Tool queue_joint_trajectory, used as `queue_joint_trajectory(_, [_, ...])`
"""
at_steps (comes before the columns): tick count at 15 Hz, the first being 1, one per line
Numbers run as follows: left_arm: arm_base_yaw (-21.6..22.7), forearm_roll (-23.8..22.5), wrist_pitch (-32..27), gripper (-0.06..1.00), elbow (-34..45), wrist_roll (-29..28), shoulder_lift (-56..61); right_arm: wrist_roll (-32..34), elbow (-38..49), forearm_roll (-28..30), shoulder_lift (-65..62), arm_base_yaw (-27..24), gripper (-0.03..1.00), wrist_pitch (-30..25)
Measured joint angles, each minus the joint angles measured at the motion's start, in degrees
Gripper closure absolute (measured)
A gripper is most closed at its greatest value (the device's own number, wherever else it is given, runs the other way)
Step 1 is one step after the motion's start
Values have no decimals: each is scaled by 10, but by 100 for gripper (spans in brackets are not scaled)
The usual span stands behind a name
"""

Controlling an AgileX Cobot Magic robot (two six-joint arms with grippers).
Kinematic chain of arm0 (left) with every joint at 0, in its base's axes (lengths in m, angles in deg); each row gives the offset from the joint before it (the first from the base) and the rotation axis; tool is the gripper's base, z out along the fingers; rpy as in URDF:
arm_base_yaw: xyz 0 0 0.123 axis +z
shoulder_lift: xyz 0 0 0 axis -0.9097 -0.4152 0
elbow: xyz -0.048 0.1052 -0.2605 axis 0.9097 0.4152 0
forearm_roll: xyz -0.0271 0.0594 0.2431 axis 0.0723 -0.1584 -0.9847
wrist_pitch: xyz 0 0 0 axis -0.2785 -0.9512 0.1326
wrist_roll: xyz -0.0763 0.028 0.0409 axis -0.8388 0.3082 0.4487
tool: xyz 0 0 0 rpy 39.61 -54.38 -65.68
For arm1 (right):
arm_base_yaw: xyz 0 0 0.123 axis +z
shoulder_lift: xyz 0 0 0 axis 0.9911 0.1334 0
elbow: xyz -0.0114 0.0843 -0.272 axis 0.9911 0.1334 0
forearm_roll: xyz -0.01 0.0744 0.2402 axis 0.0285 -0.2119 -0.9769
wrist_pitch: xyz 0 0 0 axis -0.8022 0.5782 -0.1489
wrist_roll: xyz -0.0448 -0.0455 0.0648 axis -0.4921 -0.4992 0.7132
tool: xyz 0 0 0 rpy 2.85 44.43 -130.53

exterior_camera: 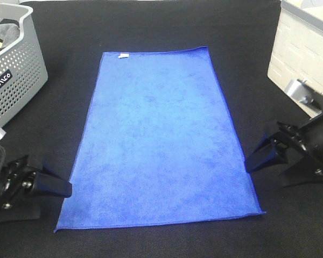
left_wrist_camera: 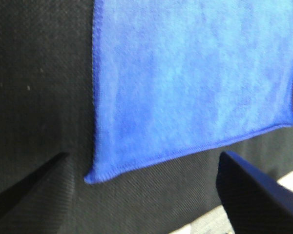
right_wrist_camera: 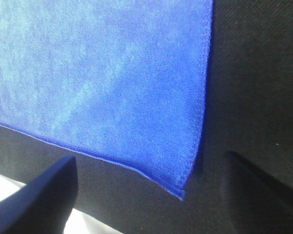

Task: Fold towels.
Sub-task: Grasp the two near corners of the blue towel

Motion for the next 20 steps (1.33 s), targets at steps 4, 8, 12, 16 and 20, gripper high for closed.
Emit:
queue_joint_trajectory(4, [-33,114,8,18,1,103,-50,-66,-1,-60,60,2,25,21])
queue_joint_trajectory(8, [-39,138,-7,20,-22,152,-96,-96,-1,-104,104,76,29,83])
queue_joint_trajectory(12, [-39,143,-25,34,-57,155,-139,-107,-3,-162,131,97,38,110])
queue_joint_trajectory(16, [-39,146,-23,50,-57,155,-148,-105,-21,-149,124,97,37,107])
queue_joint_trajectory(20, [-39,146,-22,51,-57,155,-149,26,-22,-2,100,97,24,131])
